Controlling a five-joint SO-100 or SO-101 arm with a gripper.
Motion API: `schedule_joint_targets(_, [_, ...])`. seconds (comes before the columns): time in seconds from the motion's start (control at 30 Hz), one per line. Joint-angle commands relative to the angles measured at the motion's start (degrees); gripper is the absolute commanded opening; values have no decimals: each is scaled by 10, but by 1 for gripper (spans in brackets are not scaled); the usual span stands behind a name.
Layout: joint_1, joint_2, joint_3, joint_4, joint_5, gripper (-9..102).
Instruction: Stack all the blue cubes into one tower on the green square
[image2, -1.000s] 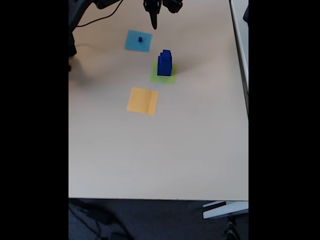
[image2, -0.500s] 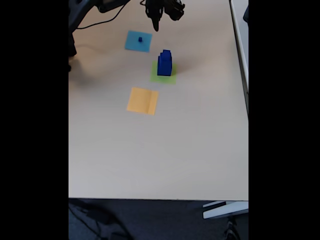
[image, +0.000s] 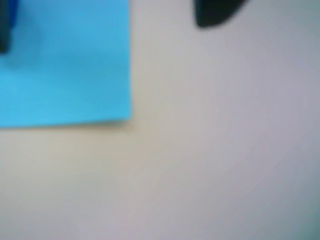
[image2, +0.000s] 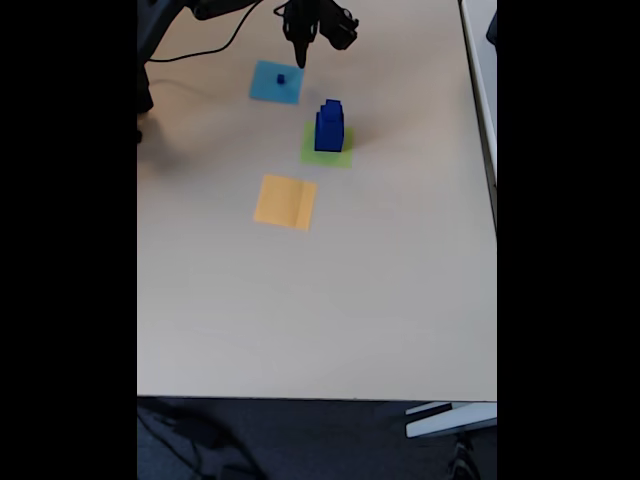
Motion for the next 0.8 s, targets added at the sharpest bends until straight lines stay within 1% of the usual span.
schedule_joint_targets(0.0, [2,86,52,-35,-1,19])
schedule_joint_targets(0.17, [8,95,67,-39,-15,19])
schedule_joint_targets(0.5, [17,150,156,-85,-28,19])
schedule_joint_targets(0.77, [23,200,268,-152,-34,19])
